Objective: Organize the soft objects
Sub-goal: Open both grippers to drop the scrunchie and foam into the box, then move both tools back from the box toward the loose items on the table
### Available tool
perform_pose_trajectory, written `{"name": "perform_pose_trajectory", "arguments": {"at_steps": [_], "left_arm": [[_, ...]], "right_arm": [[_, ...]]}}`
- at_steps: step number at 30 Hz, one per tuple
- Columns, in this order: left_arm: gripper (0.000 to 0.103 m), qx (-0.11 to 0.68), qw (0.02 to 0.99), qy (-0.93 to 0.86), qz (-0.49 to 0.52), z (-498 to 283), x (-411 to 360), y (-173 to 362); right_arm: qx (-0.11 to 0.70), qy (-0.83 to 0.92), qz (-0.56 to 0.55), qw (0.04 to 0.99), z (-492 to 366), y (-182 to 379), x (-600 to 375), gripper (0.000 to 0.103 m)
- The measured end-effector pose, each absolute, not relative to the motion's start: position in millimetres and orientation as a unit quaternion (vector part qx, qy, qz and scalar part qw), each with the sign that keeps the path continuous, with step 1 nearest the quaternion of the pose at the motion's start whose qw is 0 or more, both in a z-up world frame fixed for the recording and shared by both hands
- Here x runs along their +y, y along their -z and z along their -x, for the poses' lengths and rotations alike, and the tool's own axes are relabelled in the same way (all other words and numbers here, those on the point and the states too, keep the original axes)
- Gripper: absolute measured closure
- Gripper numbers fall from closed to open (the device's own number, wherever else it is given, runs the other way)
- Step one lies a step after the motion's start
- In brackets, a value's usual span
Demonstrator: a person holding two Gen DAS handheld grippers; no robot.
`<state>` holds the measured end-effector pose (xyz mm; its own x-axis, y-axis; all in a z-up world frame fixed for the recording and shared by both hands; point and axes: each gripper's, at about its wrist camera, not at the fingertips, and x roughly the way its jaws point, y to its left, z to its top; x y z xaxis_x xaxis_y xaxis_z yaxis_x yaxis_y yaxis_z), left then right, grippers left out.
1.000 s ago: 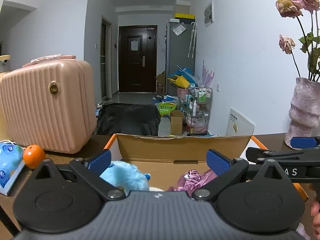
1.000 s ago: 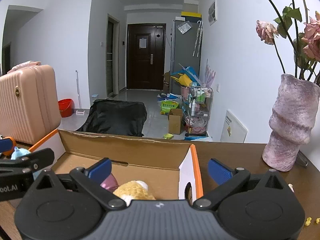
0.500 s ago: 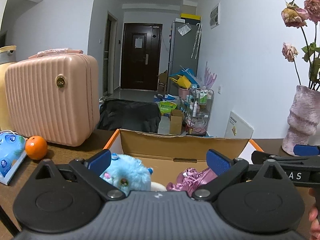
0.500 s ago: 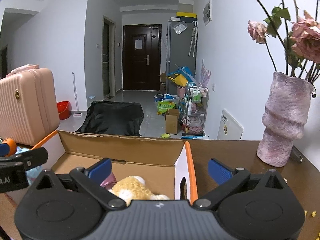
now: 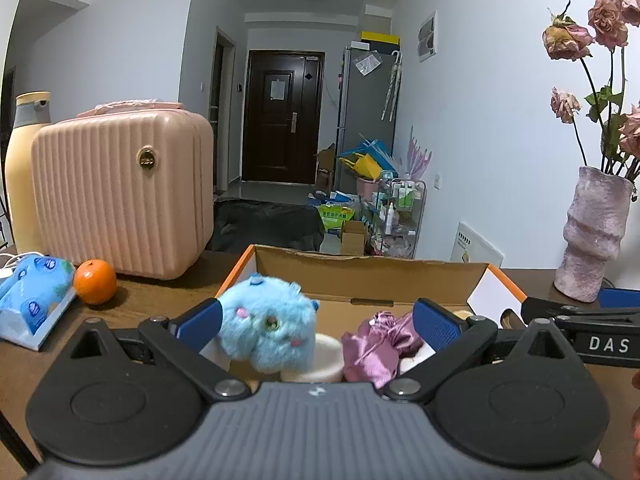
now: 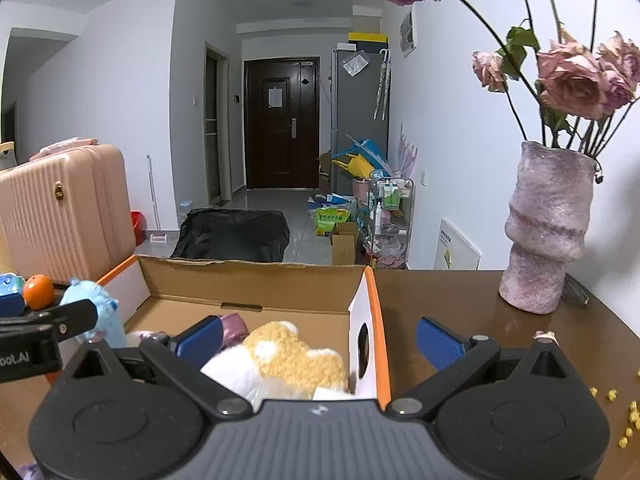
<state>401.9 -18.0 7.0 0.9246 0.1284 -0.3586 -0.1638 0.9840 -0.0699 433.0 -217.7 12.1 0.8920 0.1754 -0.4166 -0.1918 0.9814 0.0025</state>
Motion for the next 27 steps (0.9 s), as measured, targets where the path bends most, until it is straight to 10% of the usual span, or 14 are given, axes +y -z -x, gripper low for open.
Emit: {"name": "perform_pose_trajectory", "arguments": {"at_steps": [27], "left_arm": [[0.000,0.208,0.975,-0.071,0.042,-312.4,0.3,7.3]], "right_arm": [[0.210,-0.083,0.007,0.974,-313.6,7.4,-224.1,0.000]]}}
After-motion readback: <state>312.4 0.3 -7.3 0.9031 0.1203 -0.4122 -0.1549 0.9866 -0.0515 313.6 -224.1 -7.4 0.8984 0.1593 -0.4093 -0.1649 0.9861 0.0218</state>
